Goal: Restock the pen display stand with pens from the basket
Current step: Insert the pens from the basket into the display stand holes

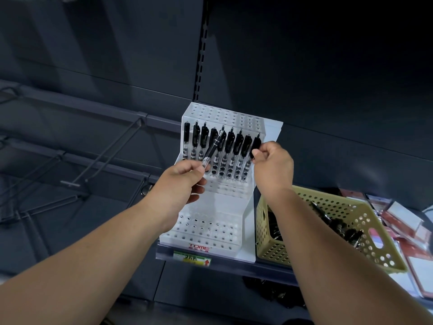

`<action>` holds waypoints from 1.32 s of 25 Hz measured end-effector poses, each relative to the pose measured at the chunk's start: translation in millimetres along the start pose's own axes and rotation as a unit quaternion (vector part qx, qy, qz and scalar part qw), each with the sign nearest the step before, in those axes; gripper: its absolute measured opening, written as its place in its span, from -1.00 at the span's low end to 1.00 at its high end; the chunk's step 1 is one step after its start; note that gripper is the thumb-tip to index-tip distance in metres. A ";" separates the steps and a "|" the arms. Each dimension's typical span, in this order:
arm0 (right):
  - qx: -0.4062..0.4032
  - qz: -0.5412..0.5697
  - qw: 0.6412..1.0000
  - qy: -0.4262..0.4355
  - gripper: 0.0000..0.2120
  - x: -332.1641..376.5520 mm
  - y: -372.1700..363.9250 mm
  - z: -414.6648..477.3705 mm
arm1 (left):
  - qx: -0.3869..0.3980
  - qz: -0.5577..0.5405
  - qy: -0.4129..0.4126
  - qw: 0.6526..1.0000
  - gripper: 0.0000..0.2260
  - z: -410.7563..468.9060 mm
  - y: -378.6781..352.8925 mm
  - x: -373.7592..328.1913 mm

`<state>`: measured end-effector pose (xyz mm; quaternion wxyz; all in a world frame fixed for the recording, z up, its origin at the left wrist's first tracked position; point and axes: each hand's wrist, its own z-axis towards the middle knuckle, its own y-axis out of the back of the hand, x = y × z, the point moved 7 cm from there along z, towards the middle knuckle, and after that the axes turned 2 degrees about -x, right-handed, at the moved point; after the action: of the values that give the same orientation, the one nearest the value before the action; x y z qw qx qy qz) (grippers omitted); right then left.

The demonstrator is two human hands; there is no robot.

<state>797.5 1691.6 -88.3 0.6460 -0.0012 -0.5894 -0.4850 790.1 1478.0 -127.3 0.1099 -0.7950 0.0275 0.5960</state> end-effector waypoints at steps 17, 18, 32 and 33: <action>0.226 0.284 0.928 -0.081 -0.92 73.1 -8.7 -81.5 | 0.012 0.004 -0.047 0.999 -0.86 -33.7 7.7 -11.7; 0.234 0.292 0.924 -0.081 -0.92 77.5 -11.6 -83.7 | 0.016 0.001 -0.054 0.998 -0.86 -34.3 8.8 -13.0; 0.137 0.298 0.937 -0.120 -0.89 87.2 -41.4 -75.0 | -0.049 0.090 -0.158 0.982 -0.78 -15.5 34.9 -27.6; 0.115 0.283 0.948 -0.095 -0.92 90.2 -39.3 -67.5 | -0.055 0.091 -0.157 0.982 -0.77 -10.3 40.1 -26.6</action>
<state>809.3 1575.7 -62.5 0.6937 -0.1396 -0.6750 -0.2089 785.2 1434.4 -104.9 0.0147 -0.6905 0.0496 0.7215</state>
